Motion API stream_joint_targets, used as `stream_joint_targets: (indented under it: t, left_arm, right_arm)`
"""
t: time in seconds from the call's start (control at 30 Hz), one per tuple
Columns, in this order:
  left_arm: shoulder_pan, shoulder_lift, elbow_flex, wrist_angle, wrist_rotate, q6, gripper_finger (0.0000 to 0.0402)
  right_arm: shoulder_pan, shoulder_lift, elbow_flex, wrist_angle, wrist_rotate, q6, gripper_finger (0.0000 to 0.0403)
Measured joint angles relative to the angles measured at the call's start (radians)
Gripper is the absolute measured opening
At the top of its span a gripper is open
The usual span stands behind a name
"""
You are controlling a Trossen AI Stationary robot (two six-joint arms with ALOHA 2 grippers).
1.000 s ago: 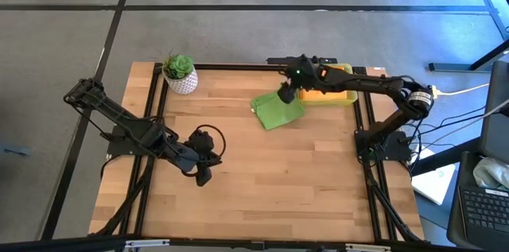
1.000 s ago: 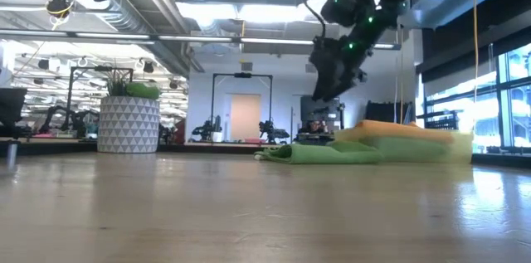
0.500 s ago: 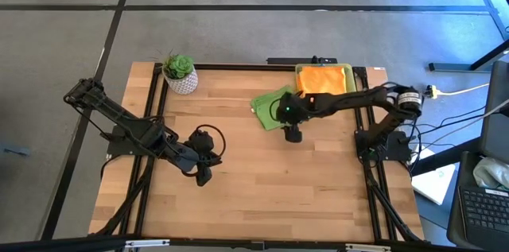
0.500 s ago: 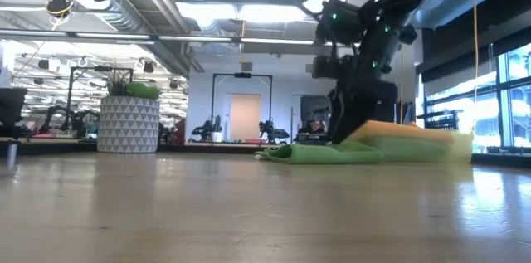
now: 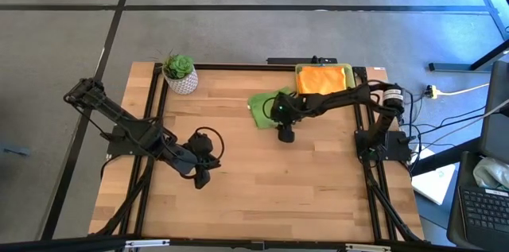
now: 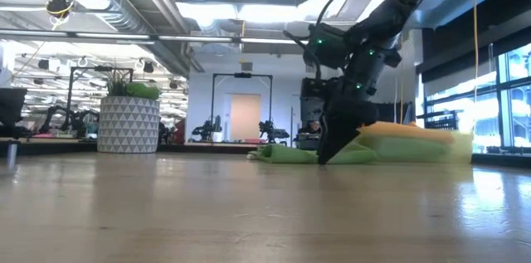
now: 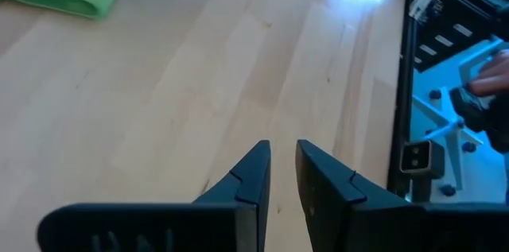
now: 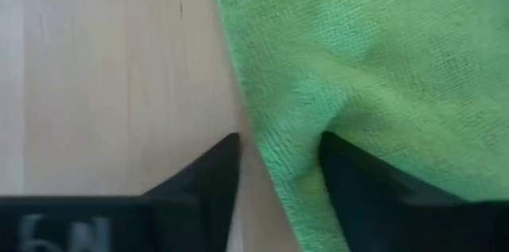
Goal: Fold microfiber towels
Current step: Put the folded green microfiber towel into the bin
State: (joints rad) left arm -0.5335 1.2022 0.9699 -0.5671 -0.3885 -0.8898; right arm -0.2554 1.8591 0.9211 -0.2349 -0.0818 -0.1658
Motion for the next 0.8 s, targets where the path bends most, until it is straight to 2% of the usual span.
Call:
stream_joint_targets:
  t: [0.13,0.23,0.27,0.4,0.5,0.6,0.7,0.8]
  left_arm:
    - [-0.017,0.0,0.0,0.0,0.008,-0.005,0.0056]
    - [-0.026,0.0,0.0,0.0,0.013,-0.021,0.0056]
    - [-0.028,0.0,0.0,0.0,0.013,-0.022,0.0056]
    - [-0.03,0.0,0.0,0.0,0.013,-0.02,0.0056]
    - [-0.03,0.0,0.0,-0.001,0.007,-0.017,0.0056]
    - [-0.03,0.0,0.0,-0.006,-0.005,-0.016,0.0056]
    - [-0.03,0.0,0.0,-0.008,-0.015,-0.016,0.0056]
    - [-0.03,0.0,0.0,-0.009,-0.019,-0.013,0.0056]
  right_arm:
    - [-0.025,0.011,-0.005,0.084,-0.021,0.024,0.01]
    - [-0.051,0.014,-0.007,0.097,-0.081,0.13,0.0025]
    - [-0.056,0.014,-0.007,0.097,-0.102,0.177,0.0015]
    - [-0.054,-0.024,0.006,0.032,-0.286,0.332,0.0007]
    - [-0.033,-0.095,0.055,-0.069,-0.318,0.405,0.0005]
    - [-0.024,-0.205,0.147,-0.152,-0.276,0.414,0.0004]
    - [-0.032,-0.271,0.238,-0.354,-0.18,0.374,0.0003]
    - [-0.065,-0.328,0.363,-0.534,-0.132,0.316,0.0002]
